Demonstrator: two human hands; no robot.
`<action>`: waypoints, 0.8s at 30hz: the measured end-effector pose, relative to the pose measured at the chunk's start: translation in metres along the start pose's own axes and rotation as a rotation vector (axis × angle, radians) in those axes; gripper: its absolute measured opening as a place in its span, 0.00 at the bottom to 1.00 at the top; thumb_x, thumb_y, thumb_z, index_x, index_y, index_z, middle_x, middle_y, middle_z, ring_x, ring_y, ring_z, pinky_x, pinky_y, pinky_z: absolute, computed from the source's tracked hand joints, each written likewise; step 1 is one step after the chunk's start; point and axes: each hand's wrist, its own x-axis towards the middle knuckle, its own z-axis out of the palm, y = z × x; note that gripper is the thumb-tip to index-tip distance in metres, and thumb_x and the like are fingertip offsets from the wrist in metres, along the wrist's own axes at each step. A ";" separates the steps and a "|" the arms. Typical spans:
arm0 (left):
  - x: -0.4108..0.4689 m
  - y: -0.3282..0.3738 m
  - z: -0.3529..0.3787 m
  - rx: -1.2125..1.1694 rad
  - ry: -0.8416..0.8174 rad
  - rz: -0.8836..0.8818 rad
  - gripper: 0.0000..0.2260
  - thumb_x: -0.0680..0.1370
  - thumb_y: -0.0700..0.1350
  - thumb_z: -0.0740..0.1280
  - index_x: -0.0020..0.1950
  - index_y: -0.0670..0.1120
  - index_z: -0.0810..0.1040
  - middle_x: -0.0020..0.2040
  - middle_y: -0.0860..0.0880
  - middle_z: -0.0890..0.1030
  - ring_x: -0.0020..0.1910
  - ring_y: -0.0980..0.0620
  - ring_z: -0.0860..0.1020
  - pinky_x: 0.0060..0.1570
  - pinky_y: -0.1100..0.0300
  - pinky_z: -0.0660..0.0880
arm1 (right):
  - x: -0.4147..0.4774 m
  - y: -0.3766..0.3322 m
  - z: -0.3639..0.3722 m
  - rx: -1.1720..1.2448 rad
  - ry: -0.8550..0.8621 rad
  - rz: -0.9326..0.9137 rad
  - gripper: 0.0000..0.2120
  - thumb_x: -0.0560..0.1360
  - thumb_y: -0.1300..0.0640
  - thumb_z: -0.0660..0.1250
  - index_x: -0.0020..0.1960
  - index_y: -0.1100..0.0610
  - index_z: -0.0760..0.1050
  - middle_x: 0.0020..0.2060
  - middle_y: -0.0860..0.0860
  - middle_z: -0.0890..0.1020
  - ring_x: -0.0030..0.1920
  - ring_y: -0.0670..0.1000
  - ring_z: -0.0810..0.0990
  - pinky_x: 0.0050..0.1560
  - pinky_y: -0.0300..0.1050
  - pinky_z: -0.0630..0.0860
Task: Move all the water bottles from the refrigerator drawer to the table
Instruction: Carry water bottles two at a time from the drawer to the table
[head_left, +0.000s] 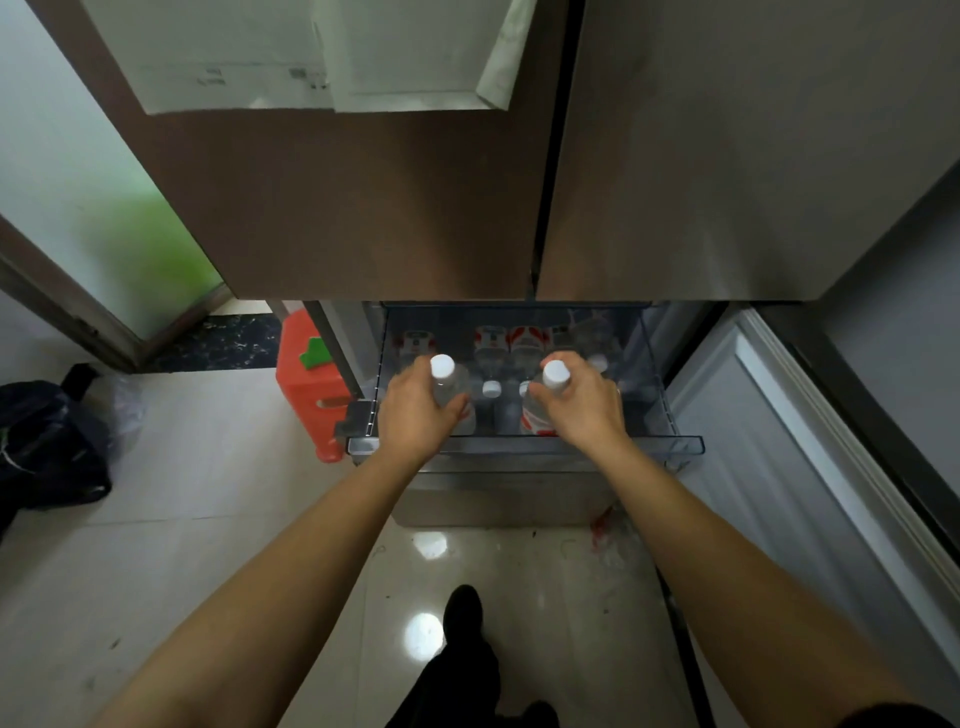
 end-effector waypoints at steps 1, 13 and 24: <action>0.001 0.000 0.002 0.005 -0.009 -0.006 0.25 0.73 0.53 0.74 0.66 0.46 0.72 0.58 0.42 0.77 0.58 0.41 0.75 0.51 0.49 0.75 | 0.002 0.002 0.000 0.006 -0.001 0.011 0.19 0.75 0.47 0.73 0.63 0.48 0.75 0.55 0.54 0.83 0.57 0.58 0.79 0.48 0.44 0.71; 0.015 0.000 0.025 -0.168 -0.132 -0.059 0.35 0.71 0.46 0.77 0.69 0.55 0.58 0.62 0.43 0.77 0.58 0.39 0.78 0.52 0.45 0.77 | 0.021 0.016 0.010 -0.280 -0.174 0.155 0.28 0.57 0.40 0.79 0.54 0.42 0.75 0.55 0.52 0.74 0.51 0.56 0.77 0.42 0.47 0.76; -0.005 0.009 -0.019 -0.319 0.063 0.085 0.34 0.70 0.45 0.78 0.69 0.58 0.62 0.60 0.49 0.79 0.56 0.50 0.78 0.56 0.53 0.77 | -0.007 0.001 -0.019 0.025 0.040 -0.008 0.34 0.62 0.49 0.82 0.63 0.45 0.71 0.54 0.49 0.82 0.55 0.55 0.80 0.54 0.48 0.78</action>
